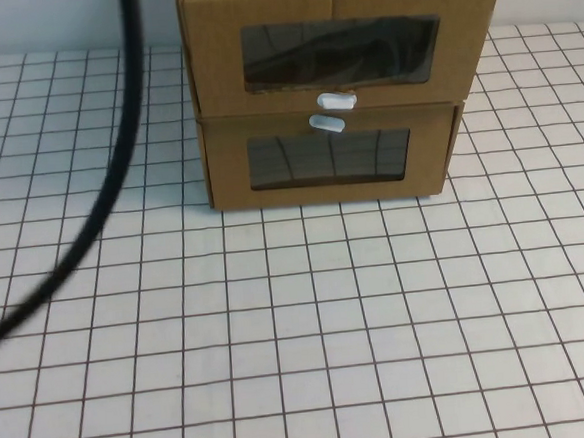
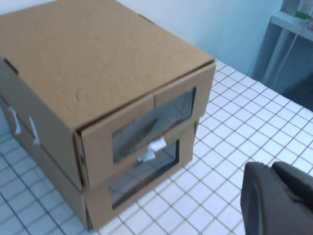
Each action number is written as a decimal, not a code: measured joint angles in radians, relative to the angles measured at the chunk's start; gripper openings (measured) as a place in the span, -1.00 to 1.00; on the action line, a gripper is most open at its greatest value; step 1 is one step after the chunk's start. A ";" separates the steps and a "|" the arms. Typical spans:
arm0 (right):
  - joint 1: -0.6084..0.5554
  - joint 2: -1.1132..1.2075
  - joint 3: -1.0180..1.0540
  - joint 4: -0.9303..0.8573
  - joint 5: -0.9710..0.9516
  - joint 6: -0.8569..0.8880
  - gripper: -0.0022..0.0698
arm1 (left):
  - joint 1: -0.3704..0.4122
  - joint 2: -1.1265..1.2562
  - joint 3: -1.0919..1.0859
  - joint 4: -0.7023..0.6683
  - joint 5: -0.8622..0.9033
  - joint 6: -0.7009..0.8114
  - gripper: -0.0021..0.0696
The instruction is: Close the shoe box
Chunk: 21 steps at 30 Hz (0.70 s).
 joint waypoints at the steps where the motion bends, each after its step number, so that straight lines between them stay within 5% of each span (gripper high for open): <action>1: 0.000 -0.033 0.041 0.000 -0.022 0.008 -0.98 | 0.000 -0.052 0.069 0.000 -0.019 0.002 -0.96; 12: 0.000 -0.503 0.616 -0.001 -0.234 0.033 -0.98 | 0.000 -0.599 0.678 0.122 -0.238 -0.054 -0.96; 21: -0.002 -0.752 0.839 0.000 -0.396 0.033 -0.98 | 0.000 -0.827 0.962 0.237 -0.452 -0.130 -0.96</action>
